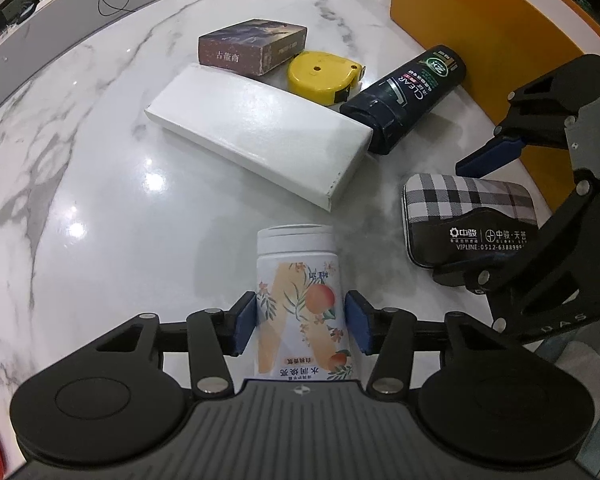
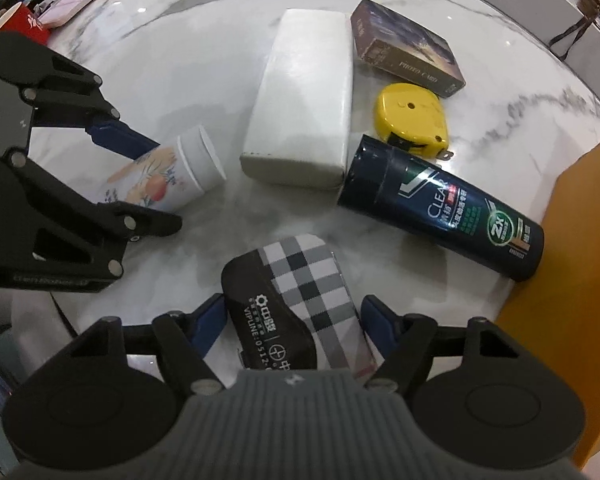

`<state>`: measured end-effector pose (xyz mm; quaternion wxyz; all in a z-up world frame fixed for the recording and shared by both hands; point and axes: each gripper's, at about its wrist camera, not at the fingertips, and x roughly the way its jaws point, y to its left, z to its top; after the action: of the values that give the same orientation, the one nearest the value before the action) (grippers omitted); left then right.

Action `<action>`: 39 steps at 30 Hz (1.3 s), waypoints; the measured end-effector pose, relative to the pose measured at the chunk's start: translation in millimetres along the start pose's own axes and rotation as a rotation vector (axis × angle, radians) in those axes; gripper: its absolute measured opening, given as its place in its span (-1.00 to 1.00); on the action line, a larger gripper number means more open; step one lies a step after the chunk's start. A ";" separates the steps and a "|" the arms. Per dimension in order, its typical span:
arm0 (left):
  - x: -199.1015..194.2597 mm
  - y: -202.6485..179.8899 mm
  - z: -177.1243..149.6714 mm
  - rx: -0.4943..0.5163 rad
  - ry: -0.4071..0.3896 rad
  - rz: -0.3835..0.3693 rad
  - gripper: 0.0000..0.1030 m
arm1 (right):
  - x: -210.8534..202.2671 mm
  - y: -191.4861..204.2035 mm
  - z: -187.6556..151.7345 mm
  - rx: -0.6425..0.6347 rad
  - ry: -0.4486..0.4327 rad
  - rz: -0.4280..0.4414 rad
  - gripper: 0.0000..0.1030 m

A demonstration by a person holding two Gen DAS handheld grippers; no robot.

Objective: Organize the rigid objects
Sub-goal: 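Grasp the white lotion tube with the left tool while the right tool grasps the plaid case, then carry the lotion tube and plaid case over the orange box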

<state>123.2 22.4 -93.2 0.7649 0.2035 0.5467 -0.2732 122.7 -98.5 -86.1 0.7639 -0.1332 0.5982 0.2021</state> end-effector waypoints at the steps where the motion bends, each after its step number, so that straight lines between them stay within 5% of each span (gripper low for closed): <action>1: 0.2 -0.3 -0.1 -0.002 0.000 0.000 0.16 | -1.0 1.1 1.2 -0.010 0.010 -0.007 0.61; 7: 0.2 -1.0 -1.3 -0.012 -0.011 -0.012 0.20 | -3.1 -0.2 -8.0 -0.023 0.024 -0.016 0.47; 13: -2.3 -8.6 -2.1 -0.005 -0.020 -0.009 0.01 | -4.9 -4.1 -7.7 0.023 -0.009 -0.019 0.35; 23: -12.6 -19.9 -2.5 -0.012 -0.051 0.003 -0.01 | -14.5 -1.1 -10.8 0.035 -0.052 -0.013 0.32; 39: -78.8 -33.8 17.8 -0.068 -0.200 0.010 -0.01 | -93.0 -8.4 -19.8 0.045 -0.230 -0.066 0.31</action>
<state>94.5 1.0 -13.2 0.8234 0.1519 0.4755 -0.2698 90.8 -128.6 -1.3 0.8366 -0.1116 0.5061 0.1775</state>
